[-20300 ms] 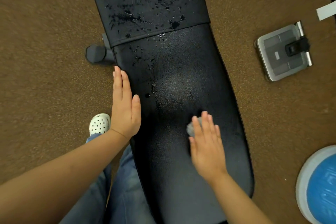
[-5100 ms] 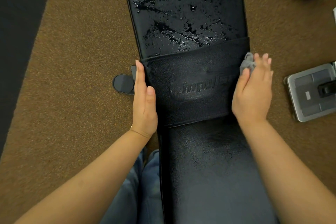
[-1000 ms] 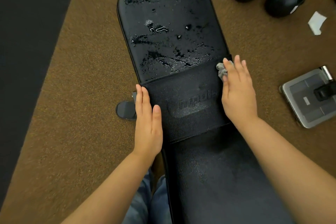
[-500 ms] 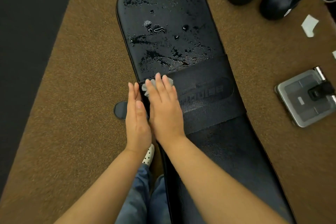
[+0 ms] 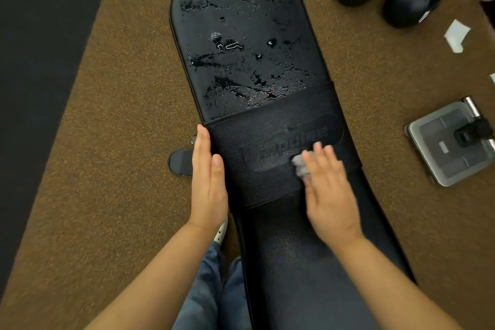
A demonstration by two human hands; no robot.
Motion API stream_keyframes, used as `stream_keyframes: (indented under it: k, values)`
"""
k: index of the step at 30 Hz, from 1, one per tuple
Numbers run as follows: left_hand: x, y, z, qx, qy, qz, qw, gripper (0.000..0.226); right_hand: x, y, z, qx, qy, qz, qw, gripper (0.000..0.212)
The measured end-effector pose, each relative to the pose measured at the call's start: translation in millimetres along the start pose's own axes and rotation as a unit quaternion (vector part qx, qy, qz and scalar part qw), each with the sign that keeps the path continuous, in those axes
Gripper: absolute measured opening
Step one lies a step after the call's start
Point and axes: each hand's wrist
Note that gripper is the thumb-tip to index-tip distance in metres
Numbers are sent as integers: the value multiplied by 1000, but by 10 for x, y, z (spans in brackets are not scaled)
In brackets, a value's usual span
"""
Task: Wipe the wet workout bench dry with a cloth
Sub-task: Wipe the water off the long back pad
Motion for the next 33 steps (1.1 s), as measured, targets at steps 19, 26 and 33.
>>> stream_keyframes:
  k: [19, 26, 33]
  values:
    - [-76, -27, -3, -8, -18, -7, 1000, 75, 249, 191, -1131, 79, -80, -11, 994, 43]
    - [-38, 5, -24, -13, 4, 96, 995, 60, -430, -125, -1198, 125, -94, -54, 986, 40]
    - [74, 112, -44, -1, 45, 117, 992, 79, -1248, -526, -633, 47, 27, -72, 996, 46]
Point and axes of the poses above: each hand's wrist, its own z-axis away from the middle knuckle, its own y-axis out of the back of the hand, x = y × z, and after that the axes turned 3 degrees about y, right-handed
